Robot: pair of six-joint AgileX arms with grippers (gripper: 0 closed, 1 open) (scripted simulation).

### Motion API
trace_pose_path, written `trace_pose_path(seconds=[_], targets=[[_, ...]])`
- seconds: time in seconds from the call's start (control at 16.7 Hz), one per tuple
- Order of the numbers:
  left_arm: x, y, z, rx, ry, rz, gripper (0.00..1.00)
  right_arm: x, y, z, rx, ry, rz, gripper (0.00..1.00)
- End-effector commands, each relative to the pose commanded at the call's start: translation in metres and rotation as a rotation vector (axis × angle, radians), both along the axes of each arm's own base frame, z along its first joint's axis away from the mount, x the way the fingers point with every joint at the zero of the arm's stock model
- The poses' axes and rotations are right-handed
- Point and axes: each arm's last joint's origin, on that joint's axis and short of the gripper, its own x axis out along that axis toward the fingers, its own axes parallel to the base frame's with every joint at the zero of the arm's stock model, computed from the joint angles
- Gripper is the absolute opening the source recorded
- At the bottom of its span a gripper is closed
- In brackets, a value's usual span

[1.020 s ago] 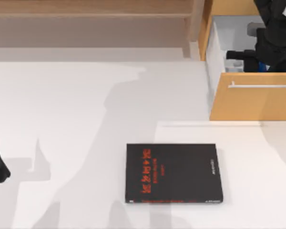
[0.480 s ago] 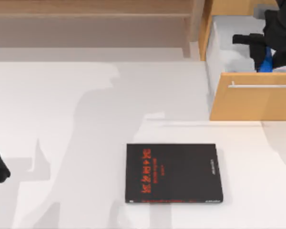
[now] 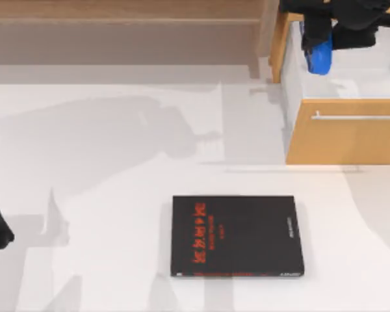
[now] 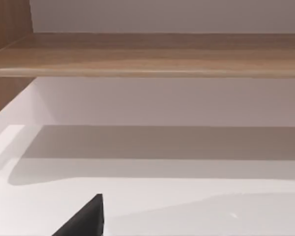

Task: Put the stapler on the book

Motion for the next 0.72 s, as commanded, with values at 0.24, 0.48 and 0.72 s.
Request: trace_pose_path(seconds=[0.24,0.48,0.72], targets=[[0.0,0.0,0.0,0.0,0.0,0.0,1.0,-0.038,0.071,-0.007,0.044,0.046,0.093,0.0],[0.0,0.0,0.0,0.0,0.0,0.0,1.0,-0.081,0.123,-0.045,-0.016,0.167,0.082,0.0],[0.0,0.0,0.0,0.0,0.0,0.0,1.0,-0.122,0.146,-0.08,-0.147,0.251,-0.002,0.0]])
